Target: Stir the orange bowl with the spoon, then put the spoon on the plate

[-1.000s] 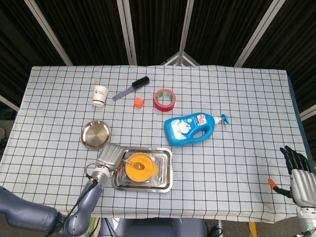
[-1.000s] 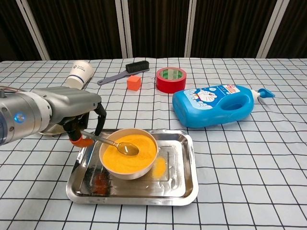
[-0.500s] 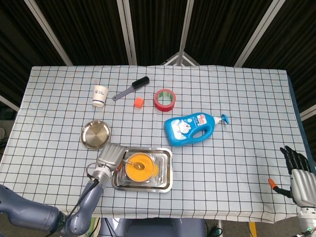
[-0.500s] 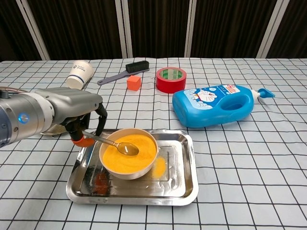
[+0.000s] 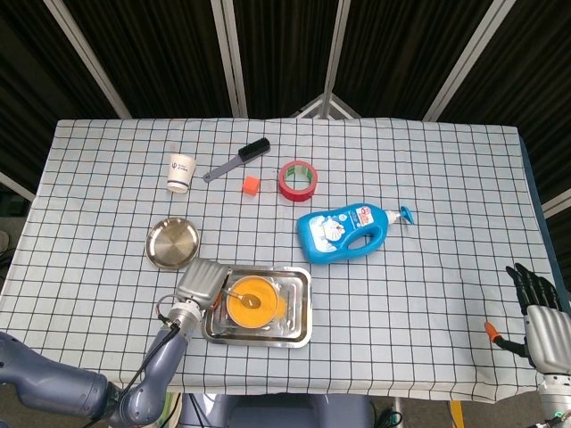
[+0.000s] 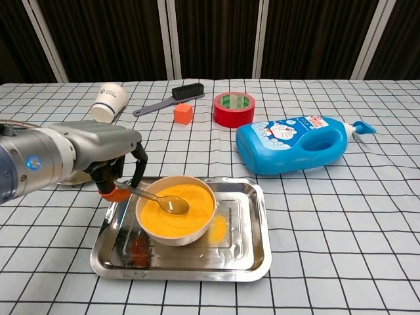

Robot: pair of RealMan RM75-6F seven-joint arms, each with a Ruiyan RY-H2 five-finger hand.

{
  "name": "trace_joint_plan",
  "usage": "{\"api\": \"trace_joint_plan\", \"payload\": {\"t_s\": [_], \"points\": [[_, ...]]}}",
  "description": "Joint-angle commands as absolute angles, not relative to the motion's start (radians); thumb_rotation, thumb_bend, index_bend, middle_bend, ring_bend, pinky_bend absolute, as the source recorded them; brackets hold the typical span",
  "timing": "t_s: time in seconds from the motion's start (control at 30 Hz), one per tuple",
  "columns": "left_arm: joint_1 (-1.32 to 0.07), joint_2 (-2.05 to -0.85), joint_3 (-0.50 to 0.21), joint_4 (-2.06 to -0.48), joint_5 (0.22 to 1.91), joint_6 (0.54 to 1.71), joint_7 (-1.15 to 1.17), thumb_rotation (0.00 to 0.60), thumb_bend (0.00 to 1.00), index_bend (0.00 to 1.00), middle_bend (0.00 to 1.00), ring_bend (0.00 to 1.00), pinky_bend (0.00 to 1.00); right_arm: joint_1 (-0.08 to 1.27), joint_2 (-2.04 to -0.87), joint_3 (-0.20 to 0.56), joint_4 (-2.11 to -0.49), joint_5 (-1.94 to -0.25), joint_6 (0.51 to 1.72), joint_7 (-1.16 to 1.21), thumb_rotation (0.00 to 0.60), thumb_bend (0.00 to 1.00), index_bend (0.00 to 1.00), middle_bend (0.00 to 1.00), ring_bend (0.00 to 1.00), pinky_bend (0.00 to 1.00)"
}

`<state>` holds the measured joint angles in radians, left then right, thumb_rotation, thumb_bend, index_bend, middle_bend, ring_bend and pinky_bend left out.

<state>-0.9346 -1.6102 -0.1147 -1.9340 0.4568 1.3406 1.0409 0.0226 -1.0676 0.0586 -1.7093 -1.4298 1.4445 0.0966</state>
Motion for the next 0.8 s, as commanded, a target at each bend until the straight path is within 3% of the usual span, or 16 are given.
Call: {"api": "trace_joint_plan", "payload": {"t_s": [0.03,0.53,0.8], "points": [[-0.935,-1.611,-0.114,-1.934,0.458,1.342,1.04,0.6,0.53,0.53,1.0,1.0,0.98,0.022,-1.068,0.059,-1.709,-1.43,1.445,0.097,0.6,0.31,0.0,0.0,0.0,0.0],[-0.937,-1.588,-0.103,-1.94,0.477,1.341,1.042,0.6,0.58,0.55,1.0,1.0,0.98,0.023,-1.067,0.058,-1.711,-1.429,1.443,0.097,0.6,0.31,0.0,0.0,0.0,0.0],[-0.94,-1.579,-0.081,-1.924,0.521,1.343,1.055,0.6,0.72,0.55,1.0,1.0,0.98,0.023,-1.066,0.058,-1.712,-1.428,1.442,0.099,0.6,0.31,0.0,0.0,0.0,0.0]]}}
